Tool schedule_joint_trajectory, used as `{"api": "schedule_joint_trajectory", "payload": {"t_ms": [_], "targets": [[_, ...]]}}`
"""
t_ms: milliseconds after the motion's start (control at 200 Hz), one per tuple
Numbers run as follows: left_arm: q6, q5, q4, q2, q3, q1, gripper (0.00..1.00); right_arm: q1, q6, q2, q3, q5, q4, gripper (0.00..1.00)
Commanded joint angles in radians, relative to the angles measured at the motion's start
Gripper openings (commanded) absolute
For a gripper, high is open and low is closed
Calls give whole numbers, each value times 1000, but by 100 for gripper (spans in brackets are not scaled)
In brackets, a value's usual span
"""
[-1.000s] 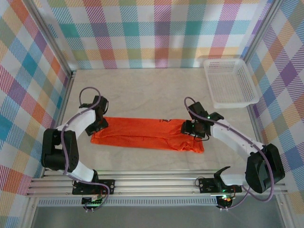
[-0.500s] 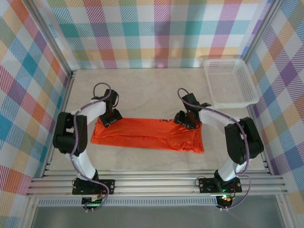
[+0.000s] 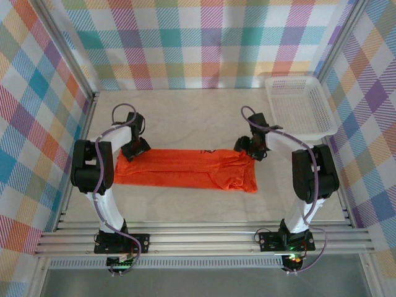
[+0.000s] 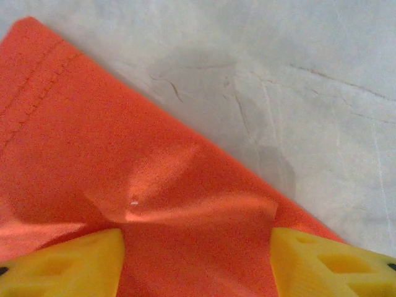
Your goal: Fold the inside-out t-shirt
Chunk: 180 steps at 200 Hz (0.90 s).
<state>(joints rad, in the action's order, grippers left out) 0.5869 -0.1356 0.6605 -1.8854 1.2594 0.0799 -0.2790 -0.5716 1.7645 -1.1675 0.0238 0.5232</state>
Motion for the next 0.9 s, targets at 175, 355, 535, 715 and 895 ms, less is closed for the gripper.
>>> {"api": "schedule_joint_trajectory", "payload": {"t_ms": [175, 355, 535, 715, 895], "targets": [[-71, -46, 138, 189, 53, 58, 68, 8, 134, -89, 88, -15, 66, 100], [-78, 89, 113, 252, -12, 52, 68, -3, 142, -68, 178, 110, 17, 100], [-72, 129, 105, 285, -47, 29, 68, -84, 110, -70, 211, 120, -5, 88], [-70, 150, 100, 292, -53, 24, 68, -154, 76, -33, 197, 102, -15, 71], [-73, 154, 106, 298, -46, 20, 67, -173, 51, -16, 192, 57, -12, 52]]}}
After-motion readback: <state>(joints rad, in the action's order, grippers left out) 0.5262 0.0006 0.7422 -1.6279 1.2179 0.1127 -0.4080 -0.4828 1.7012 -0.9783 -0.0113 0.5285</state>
